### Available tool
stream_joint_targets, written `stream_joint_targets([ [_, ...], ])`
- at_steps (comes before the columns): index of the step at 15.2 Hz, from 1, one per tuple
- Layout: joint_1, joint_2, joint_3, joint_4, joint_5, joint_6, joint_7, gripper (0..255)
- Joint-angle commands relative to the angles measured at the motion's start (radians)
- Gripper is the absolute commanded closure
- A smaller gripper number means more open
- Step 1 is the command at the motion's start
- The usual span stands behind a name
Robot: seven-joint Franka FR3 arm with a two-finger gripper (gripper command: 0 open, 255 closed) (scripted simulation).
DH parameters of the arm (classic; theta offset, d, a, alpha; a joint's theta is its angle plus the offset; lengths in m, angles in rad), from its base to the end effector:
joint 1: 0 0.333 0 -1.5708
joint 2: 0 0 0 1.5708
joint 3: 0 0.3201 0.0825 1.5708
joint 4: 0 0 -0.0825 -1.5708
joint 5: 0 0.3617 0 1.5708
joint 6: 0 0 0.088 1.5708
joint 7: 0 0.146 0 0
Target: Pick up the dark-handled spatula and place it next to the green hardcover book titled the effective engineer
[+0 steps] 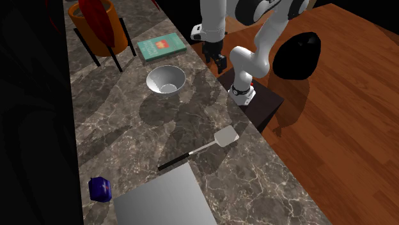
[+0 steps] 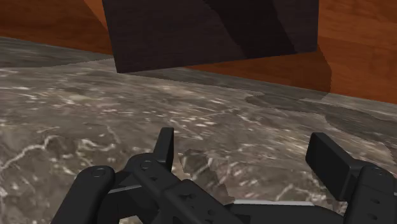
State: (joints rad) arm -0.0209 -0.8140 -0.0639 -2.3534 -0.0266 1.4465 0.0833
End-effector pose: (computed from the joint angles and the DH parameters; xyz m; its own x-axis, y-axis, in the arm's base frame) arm 0.2557 -0.0310 0.5524 0.9847 -0.1462 -0.0951 -0.1480 -0.9889 -0.0120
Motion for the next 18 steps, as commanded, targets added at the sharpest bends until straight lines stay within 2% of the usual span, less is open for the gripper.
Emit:
stream_joint_targets([
  [1,0.000,0.000,0.000,0.000,0.000,0.000,0.000,0],
  [10,0.035,0.248,0.136,0.176,0.084,0.120,0.178,0],
  [18,0.051,0.500,0.239,0.415,0.087,0.176,0.334,0],
])
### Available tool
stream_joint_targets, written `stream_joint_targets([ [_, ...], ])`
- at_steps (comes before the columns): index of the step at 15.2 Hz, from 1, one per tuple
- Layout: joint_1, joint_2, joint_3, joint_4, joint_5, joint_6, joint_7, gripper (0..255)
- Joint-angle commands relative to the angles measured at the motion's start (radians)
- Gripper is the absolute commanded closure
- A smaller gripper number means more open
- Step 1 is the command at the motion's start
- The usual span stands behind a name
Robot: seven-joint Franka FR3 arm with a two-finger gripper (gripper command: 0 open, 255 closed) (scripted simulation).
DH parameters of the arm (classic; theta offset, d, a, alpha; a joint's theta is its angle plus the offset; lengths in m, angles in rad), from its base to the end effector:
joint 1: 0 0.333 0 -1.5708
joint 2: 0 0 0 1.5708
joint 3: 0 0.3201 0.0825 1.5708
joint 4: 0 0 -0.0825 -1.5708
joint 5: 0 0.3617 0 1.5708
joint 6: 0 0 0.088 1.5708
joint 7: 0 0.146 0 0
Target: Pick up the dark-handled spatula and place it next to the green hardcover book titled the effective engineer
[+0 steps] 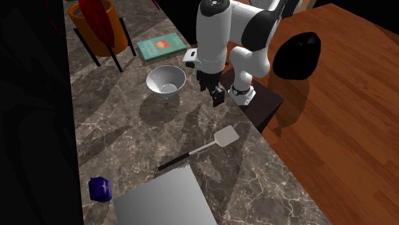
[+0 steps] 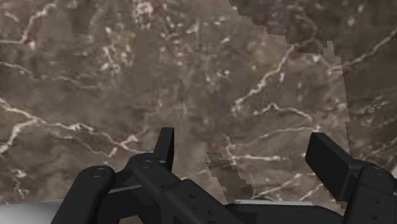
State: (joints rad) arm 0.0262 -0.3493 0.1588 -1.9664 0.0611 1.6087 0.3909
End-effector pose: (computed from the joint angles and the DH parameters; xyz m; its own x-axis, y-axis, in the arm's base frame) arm 0.4106 0.0952 0.5787 0.9762 -0.2166 -0.0141 -0.2167 -0.9762 -0.0016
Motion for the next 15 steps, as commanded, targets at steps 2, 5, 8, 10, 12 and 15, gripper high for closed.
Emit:
stream_joint_targets([
  [2,0.008,0.104,0.040,0.101,-0.011,0.018,0.067,0],
  [5,0.018,0.212,0.073,0.223,-0.036,0.016,0.128,0],
  [8,0.033,0.327,0.102,0.363,-0.072,0.000,0.189,0],
  [10,0.049,0.411,0.119,0.470,-0.102,-0.019,0.229,0],
  [12,0.071,0.500,0.131,0.591,-0.136,-0.047,0.267,0],
  [15,0.115,0.643,0.142,0.797,-0.191,-0.107,0.314,0],
])
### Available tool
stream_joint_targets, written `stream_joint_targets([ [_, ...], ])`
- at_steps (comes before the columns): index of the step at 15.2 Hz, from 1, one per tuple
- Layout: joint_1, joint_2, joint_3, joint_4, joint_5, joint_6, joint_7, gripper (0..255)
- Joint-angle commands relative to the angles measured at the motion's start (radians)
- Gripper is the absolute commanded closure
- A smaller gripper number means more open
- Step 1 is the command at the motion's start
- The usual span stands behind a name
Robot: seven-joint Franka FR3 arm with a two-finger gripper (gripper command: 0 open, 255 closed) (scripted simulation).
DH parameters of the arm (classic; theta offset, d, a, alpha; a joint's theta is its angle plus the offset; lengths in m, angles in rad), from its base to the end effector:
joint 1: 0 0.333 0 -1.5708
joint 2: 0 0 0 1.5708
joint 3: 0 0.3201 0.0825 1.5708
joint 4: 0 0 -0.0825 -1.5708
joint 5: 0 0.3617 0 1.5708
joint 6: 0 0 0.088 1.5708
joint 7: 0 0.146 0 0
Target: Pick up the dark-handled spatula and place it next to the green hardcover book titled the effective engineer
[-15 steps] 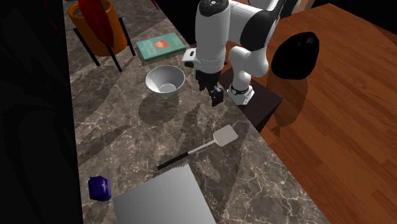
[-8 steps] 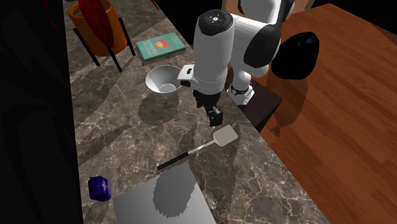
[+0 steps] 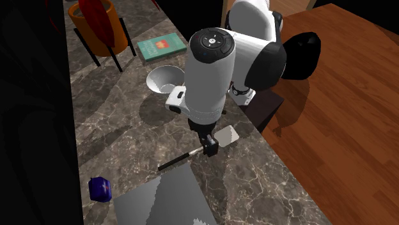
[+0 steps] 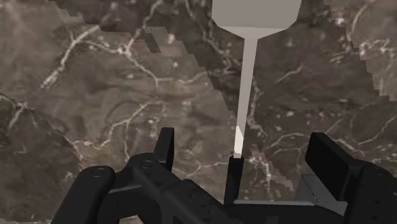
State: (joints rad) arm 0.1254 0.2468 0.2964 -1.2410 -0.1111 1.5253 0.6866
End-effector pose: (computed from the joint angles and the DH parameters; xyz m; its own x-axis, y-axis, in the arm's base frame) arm 0.5660 0.2093 0.5982 0.9585 -0.2784 0.0617 -0.2789 -0.9603 0.0001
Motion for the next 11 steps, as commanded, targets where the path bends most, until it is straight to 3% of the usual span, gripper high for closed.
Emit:
stream_joint_targets([
  [1,0.014,0.040,0.002,0.048,-0.016,-0.006,0.018,0],
  [7,0.001,0.011,-0.001,-0.077,-0.006,0.090,0.017,0],
  [11,0.000,0.009,-0.001,-0.087,-0.005,0.099,0.016,0],
])
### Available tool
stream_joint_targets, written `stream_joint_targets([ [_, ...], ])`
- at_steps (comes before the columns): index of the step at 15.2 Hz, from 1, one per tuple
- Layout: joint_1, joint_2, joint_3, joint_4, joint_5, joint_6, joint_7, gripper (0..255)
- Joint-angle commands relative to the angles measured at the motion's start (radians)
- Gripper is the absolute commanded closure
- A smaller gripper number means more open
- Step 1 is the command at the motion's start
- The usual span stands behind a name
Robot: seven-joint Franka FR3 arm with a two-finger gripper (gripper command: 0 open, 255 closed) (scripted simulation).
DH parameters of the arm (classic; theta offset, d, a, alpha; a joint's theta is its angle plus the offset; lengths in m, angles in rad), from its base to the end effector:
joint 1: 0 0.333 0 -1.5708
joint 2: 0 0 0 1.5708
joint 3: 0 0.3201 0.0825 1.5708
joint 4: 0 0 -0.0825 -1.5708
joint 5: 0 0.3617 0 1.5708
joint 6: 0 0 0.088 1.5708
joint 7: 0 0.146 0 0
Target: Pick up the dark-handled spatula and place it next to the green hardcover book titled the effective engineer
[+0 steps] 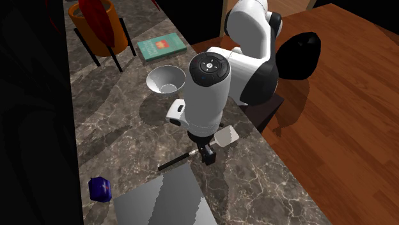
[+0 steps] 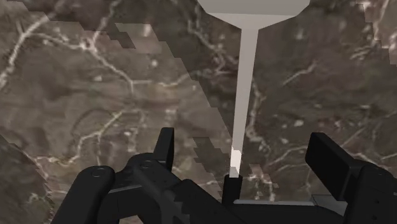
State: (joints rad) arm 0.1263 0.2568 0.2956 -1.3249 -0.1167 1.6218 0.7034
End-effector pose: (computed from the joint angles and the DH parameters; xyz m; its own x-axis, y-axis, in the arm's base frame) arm 0.5769 0.2159 0.5635 0.9563 -0.2849 0.0662 -0.2855 -0.9584 -0.0003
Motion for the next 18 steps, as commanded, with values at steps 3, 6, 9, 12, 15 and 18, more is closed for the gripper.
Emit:
stream_joint_targets([
  [3,-0.001,-0.001,0.000,-0.003,0.000,0.002,0.000,0],
  [6,0.000,-0.001,0.000,-0.003,0.000,0.002,0.000,255],
  [9,0.000,-0.001,0.000,-0.003,0.000,0.002,0.000,255],
  [12,0.000,-0.001,0.000,-0.003,0.000,0.002,0.000,255],
  [15,0.001,0.003,0.000,0.017,-0.001,-0.013,0.000,255],
  [18,0.007,0.020,0.001,0.082,-0.006,-0.062,-0.001,255],
])
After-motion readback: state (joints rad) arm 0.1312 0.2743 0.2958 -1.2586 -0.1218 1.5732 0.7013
